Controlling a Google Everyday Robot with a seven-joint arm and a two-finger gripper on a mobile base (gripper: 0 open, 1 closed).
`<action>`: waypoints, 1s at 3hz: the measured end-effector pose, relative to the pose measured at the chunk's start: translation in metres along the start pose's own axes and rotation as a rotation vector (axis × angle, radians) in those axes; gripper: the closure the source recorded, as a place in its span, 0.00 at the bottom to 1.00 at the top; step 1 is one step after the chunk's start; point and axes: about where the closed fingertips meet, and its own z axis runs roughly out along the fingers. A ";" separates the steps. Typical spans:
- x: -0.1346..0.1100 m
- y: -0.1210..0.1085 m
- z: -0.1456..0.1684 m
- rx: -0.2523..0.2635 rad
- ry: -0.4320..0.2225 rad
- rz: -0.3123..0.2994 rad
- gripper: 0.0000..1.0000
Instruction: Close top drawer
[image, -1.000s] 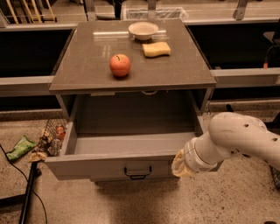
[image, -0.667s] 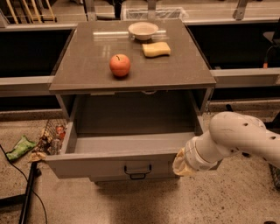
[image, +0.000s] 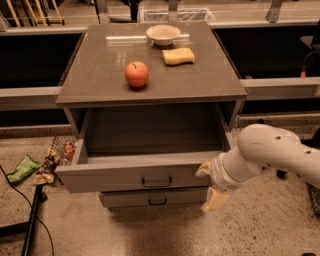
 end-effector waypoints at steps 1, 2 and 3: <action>0.000 -0.018 0.003 -0.005 -0.013 -0.007 0.00; 0.006 -0.038 0.011 -0.028 -0.021 -0.001 0.00; 0.011 -0.069 0.015 -0.021 -0.027 0.012 0.19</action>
Offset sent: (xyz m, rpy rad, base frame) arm 0.0841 -0.0033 -0.0057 0.0420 0.0325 0.0115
